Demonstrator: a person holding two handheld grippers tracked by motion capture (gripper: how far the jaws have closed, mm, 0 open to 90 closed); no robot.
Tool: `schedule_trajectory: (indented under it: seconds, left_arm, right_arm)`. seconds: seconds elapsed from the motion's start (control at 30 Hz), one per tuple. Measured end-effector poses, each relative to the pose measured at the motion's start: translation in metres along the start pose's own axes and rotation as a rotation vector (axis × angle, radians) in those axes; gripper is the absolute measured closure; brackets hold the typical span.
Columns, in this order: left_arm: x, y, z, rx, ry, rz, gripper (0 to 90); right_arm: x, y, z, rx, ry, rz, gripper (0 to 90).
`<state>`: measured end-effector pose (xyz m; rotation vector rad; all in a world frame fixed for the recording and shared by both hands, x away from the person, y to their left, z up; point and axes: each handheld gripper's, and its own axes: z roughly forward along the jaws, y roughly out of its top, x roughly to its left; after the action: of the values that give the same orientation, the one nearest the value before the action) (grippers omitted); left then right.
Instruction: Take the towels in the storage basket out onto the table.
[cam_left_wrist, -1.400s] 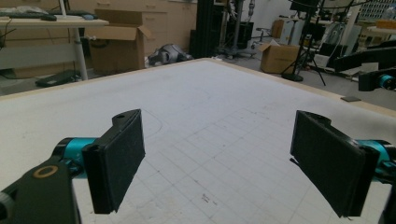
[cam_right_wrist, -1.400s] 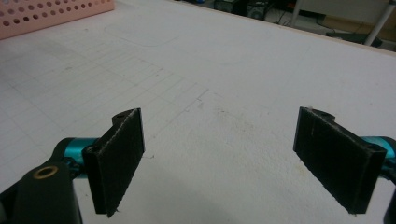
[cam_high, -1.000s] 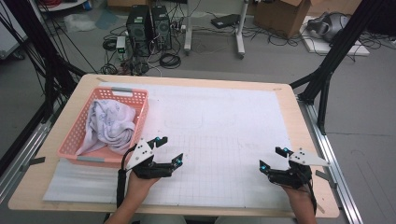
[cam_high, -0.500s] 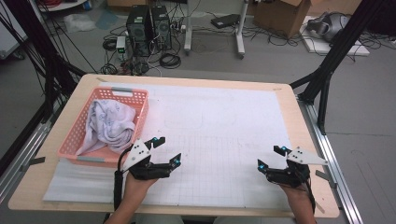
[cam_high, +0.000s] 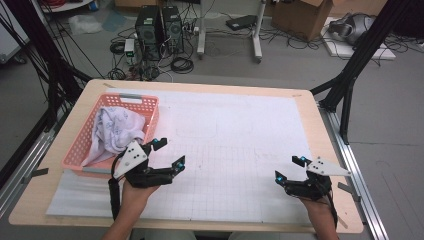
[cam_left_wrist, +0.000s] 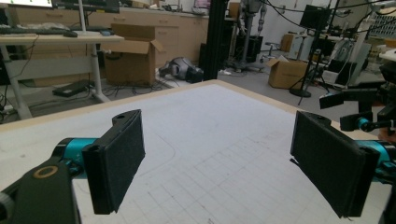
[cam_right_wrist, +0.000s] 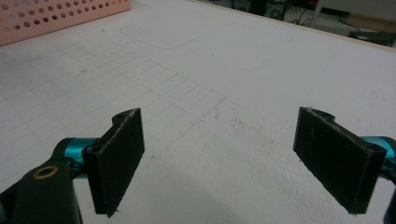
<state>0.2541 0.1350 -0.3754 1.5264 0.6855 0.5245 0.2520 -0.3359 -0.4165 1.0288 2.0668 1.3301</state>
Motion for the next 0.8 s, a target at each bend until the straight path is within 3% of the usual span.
schedule_trajectory:
  seconds: [0.17, 0.2, 0.5, 0.7, 0.8]
  left_arm:
    - [0.013, 0.018, -0.012, -0.007, 0.037, 0.010, 17.4]
    - [0.021, 0.024, -0.018, -0.004, 0.060, 0.012, 17.2]
    - [0.053, 0.049, -0.039, -0.002, 0.136, 0.027, 16.6]
    - [0.079, 0.057, -0.049, 0.020, 0.179, 0.008, 16.2]
    - [0.092, 0.057, -0.052, 0.034, 0.205, -0.024, 15.8]
  right_arm:
    - [0.000, -0.001, 0.001, 0.003, -0.001, -0.004, 15.2]
    - [0.000, 0.000, 0.001, 0.002, -0.001, 0.000, 15.2]
    - [0.000, -0.001, 0.002, 0.008, 0.000, -0.008, 15.2]
    - [0.001, -0.001, 0.002, 0.017, -0.001, -0.014, 15.2]
    - [0.001, -0.001, 0.002, 0.016, -0.002, -0.014, 15.2]
